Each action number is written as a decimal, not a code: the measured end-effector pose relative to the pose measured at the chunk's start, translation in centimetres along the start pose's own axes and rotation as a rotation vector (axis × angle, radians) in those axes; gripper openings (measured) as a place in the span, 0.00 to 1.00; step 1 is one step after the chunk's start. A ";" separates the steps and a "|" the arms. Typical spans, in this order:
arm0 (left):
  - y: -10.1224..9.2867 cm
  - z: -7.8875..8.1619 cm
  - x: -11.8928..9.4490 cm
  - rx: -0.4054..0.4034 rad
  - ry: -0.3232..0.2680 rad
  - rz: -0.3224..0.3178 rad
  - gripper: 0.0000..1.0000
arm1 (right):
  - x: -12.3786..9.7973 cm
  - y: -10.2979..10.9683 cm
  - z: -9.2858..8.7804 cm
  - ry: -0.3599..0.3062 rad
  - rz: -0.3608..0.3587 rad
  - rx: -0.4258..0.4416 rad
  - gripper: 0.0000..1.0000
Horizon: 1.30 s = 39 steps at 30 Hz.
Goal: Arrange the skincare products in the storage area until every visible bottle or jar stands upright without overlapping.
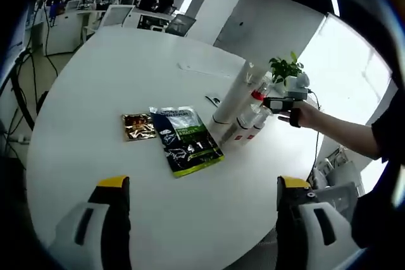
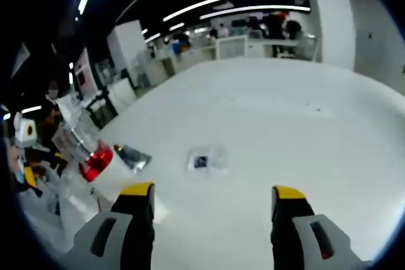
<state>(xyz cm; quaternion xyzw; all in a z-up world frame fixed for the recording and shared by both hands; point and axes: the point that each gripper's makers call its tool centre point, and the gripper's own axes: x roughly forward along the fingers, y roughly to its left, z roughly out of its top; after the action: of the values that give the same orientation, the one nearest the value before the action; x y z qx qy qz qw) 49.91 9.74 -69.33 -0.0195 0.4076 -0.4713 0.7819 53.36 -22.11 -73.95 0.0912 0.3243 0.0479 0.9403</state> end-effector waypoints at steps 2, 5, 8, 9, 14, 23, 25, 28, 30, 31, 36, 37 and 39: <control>0.2 0.0 0.0 0.006 0.004 0.004 0.91 | 0.9 -0.1 0.0 0.005 0.005 -0.008 0.74; 0.2 -0.3 0.2 0.006 0.013 0.001 0.91 | 2.1 0.1 -0.3 0.023 0.020 0.000 0.73; 0.2 -0.6 0.4 0.001 0.019 -0.003 0.91 | 2.9 0.5 0.0 0.024 0.028 -0.013 0.72; 0.2 -0.7 0.5 -0.001 0.023 -0.003 0.91 | 3.4 0.6 0.1 0.027 0.033 -0.019 0.72; 0.6 -0.9 0.6 -0.016 0.028 -0.002 0.91 | 4.7 0.8 0.6 0.039 0.038 -0.048 0.69; 1.0 -1.0 0.6 -0.044 0.021 0.004 0.91 | 6.5 0.9 0.5 0.064 0.035 -0.079 0.67; 1.1 -1.2 0.6 -0.046 0.022 0.006 0.91 | 6.9 0.9 0.5 0.067 0.033 -0.089 0.67; 1.3 -1.4 0.5 -0.052 0.026 0.009 0.91 | 7.4 0.8 0.5 0.074 0.027 -0.115 0.66; 1.4 -1.4 0.5 -0.054 0.026 0.012 0.91 | 7.8 0.6 0.4 0.083 0.018 -0.128 0.66; 1.6 -1.4 0.5 -0.055 0.025 0.015 0.91 | 7.8 0.4 0.6 0.074 0.008 -0.149 0.65; 1.9 -1.4 0.6 -0.063 0.022 0.020 0.91 | 8.0 0.4 0.8 0.083 0.005 -0.168 0.57; 1.9 -1.4 0.6 -0.064 0.022 0.020 0.91 | 8.1 0.4 0.7 0.089 0.002 -0.187 0.57; 1.9 -1.5 0.8 -0.067 0.022 0.019 0.91 | 8.1 0.7 0.5 0.099 0.008 -0.213 0.57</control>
<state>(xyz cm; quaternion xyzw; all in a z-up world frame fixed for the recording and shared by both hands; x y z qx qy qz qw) 50.51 10.76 -71.61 -0.0368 0.4320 -0.4500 0.7807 60.06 -20.28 -78.28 -0.0103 0.3631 0.0905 0.9273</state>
